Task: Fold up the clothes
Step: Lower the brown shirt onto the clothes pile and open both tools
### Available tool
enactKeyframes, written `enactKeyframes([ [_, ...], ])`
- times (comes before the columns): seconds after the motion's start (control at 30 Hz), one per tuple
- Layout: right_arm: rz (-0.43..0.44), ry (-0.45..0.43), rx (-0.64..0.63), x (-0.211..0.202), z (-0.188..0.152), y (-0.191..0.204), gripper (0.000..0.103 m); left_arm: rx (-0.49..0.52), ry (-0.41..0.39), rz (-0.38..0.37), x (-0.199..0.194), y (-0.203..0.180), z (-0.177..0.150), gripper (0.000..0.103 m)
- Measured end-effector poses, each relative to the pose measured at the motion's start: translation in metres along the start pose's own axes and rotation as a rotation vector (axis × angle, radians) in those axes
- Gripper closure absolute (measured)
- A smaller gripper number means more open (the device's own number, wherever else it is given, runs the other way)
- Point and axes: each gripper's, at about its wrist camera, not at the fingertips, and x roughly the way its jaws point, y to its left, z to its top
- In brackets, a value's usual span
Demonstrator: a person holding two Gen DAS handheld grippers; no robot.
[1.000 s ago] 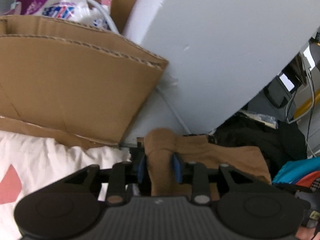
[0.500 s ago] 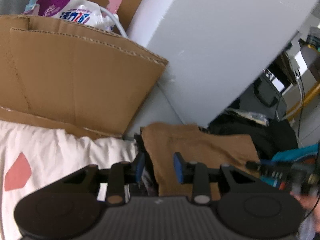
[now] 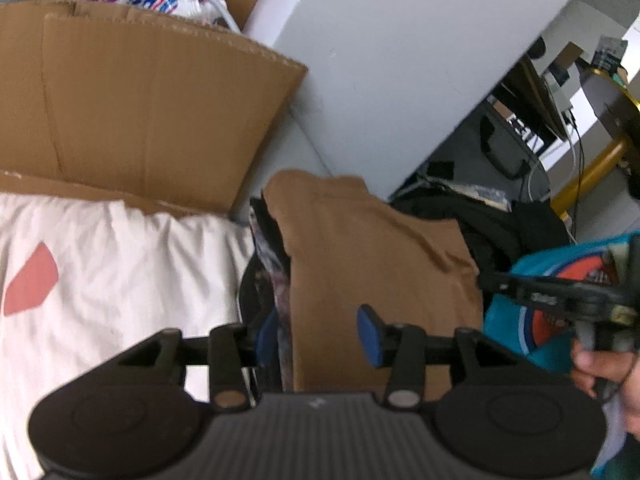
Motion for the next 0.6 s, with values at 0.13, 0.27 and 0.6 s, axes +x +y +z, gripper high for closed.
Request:
enactKeyframes([
  [0.13, -0.046, 0.011, -0.015, 0.022, -0.009, 0.000, 0.074, 0.005, 0.018, -0.008, 0.001, 0.000, -0.011, 0.056],
  [0.27, -0.074, 0.020, -0.008, 0.039, -0.003, -0.003, 0.084, 0.014, 0.039, -0.001, 0.005, 0.000, -0.018, 0.056],
  [0.6, -0.066, -0.016, -0.026, 0.029, 0.012, 0.001, 0.085, 0.050, 0.066, 0.009, 0.006, 0.001, -0.030, 0.057],
])
